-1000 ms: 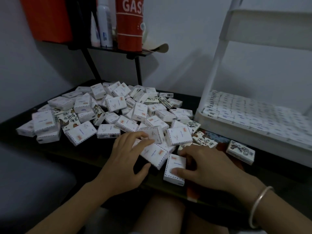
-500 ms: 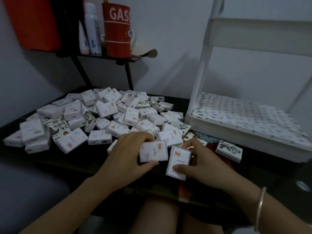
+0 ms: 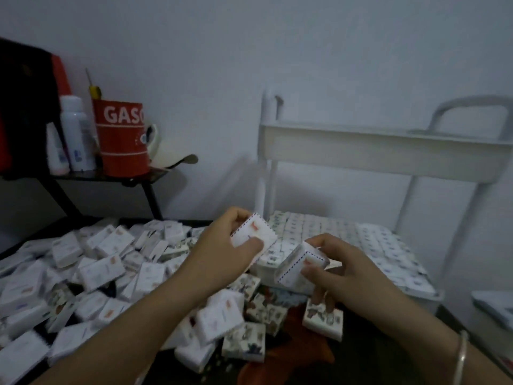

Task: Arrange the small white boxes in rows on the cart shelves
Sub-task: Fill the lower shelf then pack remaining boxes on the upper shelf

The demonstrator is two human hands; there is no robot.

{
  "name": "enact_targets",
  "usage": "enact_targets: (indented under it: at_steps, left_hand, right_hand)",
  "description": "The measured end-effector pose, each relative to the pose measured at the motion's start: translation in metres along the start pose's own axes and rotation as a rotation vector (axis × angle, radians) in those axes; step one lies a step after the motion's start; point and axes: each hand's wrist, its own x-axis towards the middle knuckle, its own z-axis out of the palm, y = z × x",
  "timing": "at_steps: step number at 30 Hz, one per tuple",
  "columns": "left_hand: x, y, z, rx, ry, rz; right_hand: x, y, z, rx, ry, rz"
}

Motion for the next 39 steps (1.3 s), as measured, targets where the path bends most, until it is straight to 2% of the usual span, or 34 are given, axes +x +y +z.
enact_targets:
  at_steps: [4,10,12,14,20,26,29,31,33,39]
  left_hand:
    - [0.056,0.046,0.003,-0.109,0.012,0.105]
    - [0.13,0.113,-0.016,-0.079,0.073,0.31]
    - [0.155,0.127,-0.024,0.083,0.118,0.39]
    - [0.178,0.135,-0.031,0.259,0.094,0.44]
    - [0.222,0.129,-0.042,0.724,-0.194,0.453]
    - [0.233,0.127,-0.045,1.009,-0.408,0.421]
    - [0.233,0.127,-0.044,1.013,-0.461,0.44]
    - [0.231,0.127,-0.045,0.992,-0.478,0.445]
    - [0.229,0.127,-0.046,0.978,-0.487,0.45]
    - [0.221,0.123,-0.046,0.922,-0.343,0.462]
  right_hand:
    - [0.021,-0.028,-0.031,0.003,0.093,-0.074]
    - [0.051,-0.079,-0.067,-0.017,0.163,-0.165]
    - [0.064,-0.096,-0.076,-0.058,0.185,-0.206]
    - [0.078,-0.112,-0.086,-0.101,0.198,-0.242]
    - [0.117,-0.142,-0.113,0.041,0.331,-0.266]
    - [0.156,-0.147,-0.118,0.096,0.316,-0.18]
    - [0.174,-0.144,-0.118,-0.127,0.391,-0.146]
    - [0.186,-0.139,-0.118,-0.329,0.44,-0.21]
    - [0.195,-0.134,-0.117,-0.457,0.372,-0.233]
    - [0.211,-0.131,-0.11,-0.434,0.306,-0.209]
